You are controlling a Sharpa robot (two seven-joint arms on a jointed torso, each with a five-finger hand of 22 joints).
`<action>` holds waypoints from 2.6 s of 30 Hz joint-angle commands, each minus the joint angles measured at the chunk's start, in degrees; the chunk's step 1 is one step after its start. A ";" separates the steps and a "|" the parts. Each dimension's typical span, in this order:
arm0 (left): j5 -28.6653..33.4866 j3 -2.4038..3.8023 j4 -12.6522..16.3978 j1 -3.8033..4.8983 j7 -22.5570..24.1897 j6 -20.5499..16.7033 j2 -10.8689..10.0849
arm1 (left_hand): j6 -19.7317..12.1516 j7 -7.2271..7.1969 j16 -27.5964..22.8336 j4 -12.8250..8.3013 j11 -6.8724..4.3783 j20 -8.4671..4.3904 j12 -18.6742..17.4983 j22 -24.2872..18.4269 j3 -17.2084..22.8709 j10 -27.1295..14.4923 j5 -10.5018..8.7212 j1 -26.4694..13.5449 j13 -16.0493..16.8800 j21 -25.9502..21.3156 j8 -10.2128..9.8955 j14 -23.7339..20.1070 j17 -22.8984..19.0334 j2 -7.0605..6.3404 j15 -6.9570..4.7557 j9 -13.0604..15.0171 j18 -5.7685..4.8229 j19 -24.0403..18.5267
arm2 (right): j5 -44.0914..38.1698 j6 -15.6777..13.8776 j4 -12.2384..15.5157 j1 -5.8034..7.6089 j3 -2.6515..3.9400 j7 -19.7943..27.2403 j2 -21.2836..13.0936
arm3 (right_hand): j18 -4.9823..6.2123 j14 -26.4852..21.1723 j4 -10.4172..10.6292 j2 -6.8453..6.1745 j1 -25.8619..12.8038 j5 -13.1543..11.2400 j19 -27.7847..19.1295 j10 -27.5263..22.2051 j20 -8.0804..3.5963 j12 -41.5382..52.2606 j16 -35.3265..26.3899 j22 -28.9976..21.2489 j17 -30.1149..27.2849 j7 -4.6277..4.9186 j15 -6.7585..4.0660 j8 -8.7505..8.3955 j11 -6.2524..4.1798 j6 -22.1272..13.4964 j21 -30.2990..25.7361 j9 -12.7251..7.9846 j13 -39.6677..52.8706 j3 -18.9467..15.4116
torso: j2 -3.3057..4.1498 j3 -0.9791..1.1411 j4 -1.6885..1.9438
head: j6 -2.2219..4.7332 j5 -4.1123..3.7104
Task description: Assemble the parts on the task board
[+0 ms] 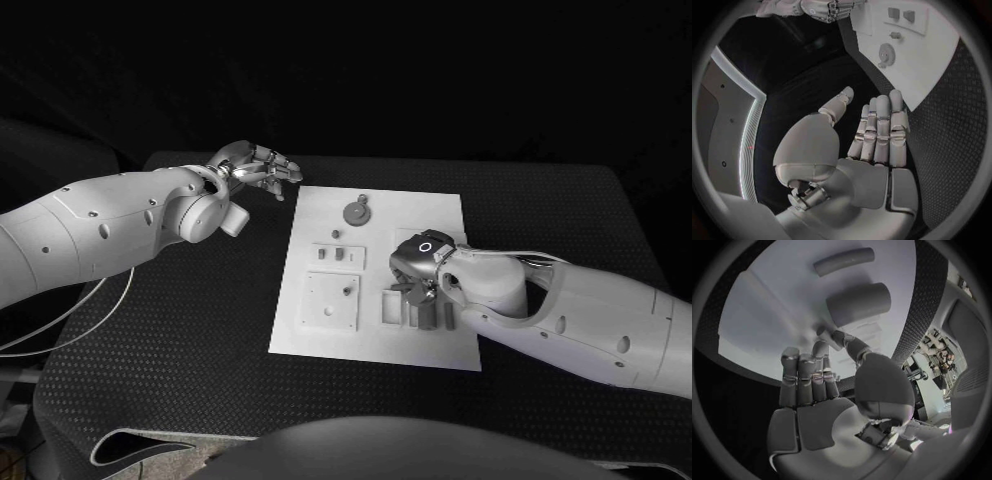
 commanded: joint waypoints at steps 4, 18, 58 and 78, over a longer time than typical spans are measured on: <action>-0.28 0.02 0.09 0.06 0.20 0.81 0.04 | -0.02 0.22 -0.31 -0.05 -0.13 -0.25 0.35 0.08 -0.39 -0.33 -0.38 -0.07 0.06 -0.32 0.19 0.24 0.09 -0.20 -0.01 -0.06 1.74 0.30 | -1.55 0.07 0.19 -0.25 -0.17 -2.77 -1.46 | 2.15 0.59 0.75 -0.96 -1.37 0.01 0.32 0.44 -0.11 0.44 0.34 0.79 0.09 0.00 -0.19 0.24 -0.12 0.41 0.32 0.06 -0.27 0.00 | 0.00 0.04 -0.06 | 0.01 -0.08; -0.34 0.02 0.13 0.06 0.20 0.83 -0.06 | -0.05 0.22 -0.31 -0.03 -0.13 -0.25 0.35 0.11 -0.41 -0.34 -0.38 -0.10 0.07 -0.33 0.20 0.26 0.11 -0.20 -0.01 -0.07 1.73 0.33 | 0.32 -5.76 1.92 -0.23 1.37 -2.41 -3.23 | 2.15 0.67 1.82 -1.82 -1.97 0.01 0.42 0.44 -0.28 0.62 0.21 0.68 0.14 -0.02 -0.23 0.10 -0.15 0.48 0.28 -0.02 -0.74 0.25 | 0.00 -0.01 -0.03 | 0.01 -0.42; -0.52 -0.04 2.69 0.04 -0.38 1.86 0.03 | 0.15 0.15 -0.37 0.07 -0.18 -0.25 0.46 0.20 -0.55 -0.16 -0.38 -0.61 0.17 -0.43 0.39 0.30 0.19 -0.10 -0.04 -0.06 1.71 0.42 | 36.31 -35.27 -6.98 -0.25 5.05 16.85 -4.52 | 2.15 0.25 2.25 -3.82 -1.14 -0.08 0.34 -0.27 -0.59 0.50 -0.42 0.33 0.22 0.23 -0.15 -0.54 0.06 -0.17 -0.18 -0.25 -2.06 0.66 | -0.03 -0.07 -0.05 | 0.19 -0.61; -4.95 -1.08 5.18 0.03 0.48 2.20 0.67 | 0.23 -0.12 -0.65 -0.13 0.30 0.00 -0.09 0.43 0.67 -1.80 -0.37 1.66 -0.23 -0.86 0.57 0.04 0.36 -0.09 0.36 -0.17 1.82 0.23 | 60.72 -31.73 -10.69 -0.26 5.05 27.11 -3.84 | 2.15 -1.02 0.10 -1.28 -0.56 -0.04 -0.84 -2.96 0.32 -9.14 -2.61 -0.46 -0.55 2.26 1.89 -2.51 2.23 -4.04 -2.01 -0.76 -12.75 0.21 | -0.04 -0.06 0.00 | 1.90 -0.64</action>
